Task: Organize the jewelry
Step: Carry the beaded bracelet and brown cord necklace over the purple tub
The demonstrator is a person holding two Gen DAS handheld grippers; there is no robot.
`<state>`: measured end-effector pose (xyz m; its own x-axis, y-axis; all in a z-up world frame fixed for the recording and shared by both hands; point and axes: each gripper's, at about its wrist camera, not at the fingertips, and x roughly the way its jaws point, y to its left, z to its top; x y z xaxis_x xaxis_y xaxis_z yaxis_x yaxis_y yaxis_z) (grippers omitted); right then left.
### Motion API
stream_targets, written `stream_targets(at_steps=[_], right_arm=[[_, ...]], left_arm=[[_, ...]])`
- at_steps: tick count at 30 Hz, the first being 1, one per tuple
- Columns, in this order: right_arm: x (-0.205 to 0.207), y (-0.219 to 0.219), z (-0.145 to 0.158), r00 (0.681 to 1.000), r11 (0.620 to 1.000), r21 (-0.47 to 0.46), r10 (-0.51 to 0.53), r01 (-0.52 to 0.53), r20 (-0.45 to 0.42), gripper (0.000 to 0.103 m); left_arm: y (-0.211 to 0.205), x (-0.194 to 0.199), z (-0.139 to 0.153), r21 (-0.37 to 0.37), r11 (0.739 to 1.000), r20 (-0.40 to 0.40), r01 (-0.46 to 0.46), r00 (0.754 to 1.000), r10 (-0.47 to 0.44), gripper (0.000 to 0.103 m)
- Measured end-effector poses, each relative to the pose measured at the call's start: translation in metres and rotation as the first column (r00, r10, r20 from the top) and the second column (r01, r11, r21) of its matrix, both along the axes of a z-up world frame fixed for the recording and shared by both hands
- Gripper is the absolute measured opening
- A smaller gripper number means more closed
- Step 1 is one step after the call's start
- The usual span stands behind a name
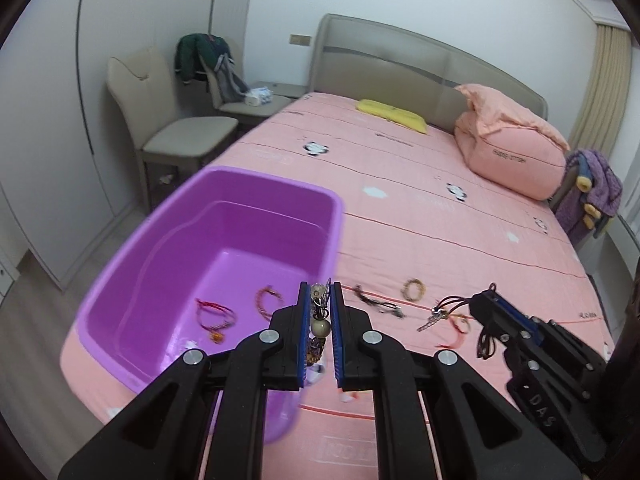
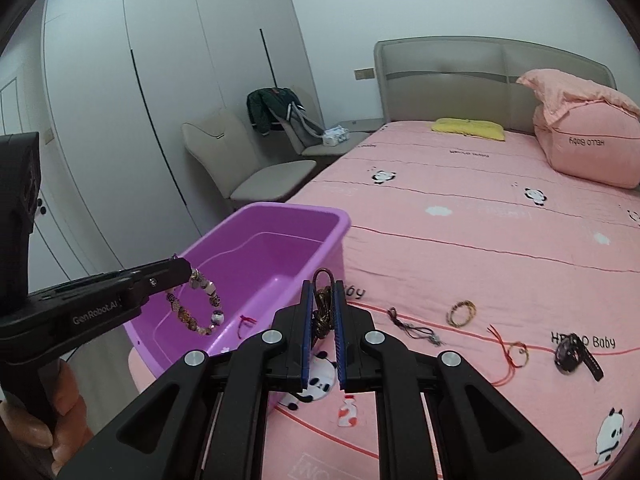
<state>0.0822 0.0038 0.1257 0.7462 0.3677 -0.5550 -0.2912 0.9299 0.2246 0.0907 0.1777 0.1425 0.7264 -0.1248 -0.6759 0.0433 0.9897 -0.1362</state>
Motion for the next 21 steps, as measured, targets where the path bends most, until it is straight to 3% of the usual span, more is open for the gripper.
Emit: stream_targets(at_steps=[9, 21], right_arm=[[0.040, 0.079, 0.000, 0.987, 0.987, -0.008, 0.160, -0.160, -0.024, 0.010], [0.097, 0.140, -0.052, 0.942, 0.965, -0.017, 0.250, -0.261, -0.225, 0.010]], left_arm=[[0.071, 0.026, -0.025, 0.052, 0.989, -0.033, -0.138, 0.990, 0.139, 0.010], [0.115, 0.055, -0.084, 0.046, 0.974, -0.176, -0.224, 0.958, 0.228, 0.010]])
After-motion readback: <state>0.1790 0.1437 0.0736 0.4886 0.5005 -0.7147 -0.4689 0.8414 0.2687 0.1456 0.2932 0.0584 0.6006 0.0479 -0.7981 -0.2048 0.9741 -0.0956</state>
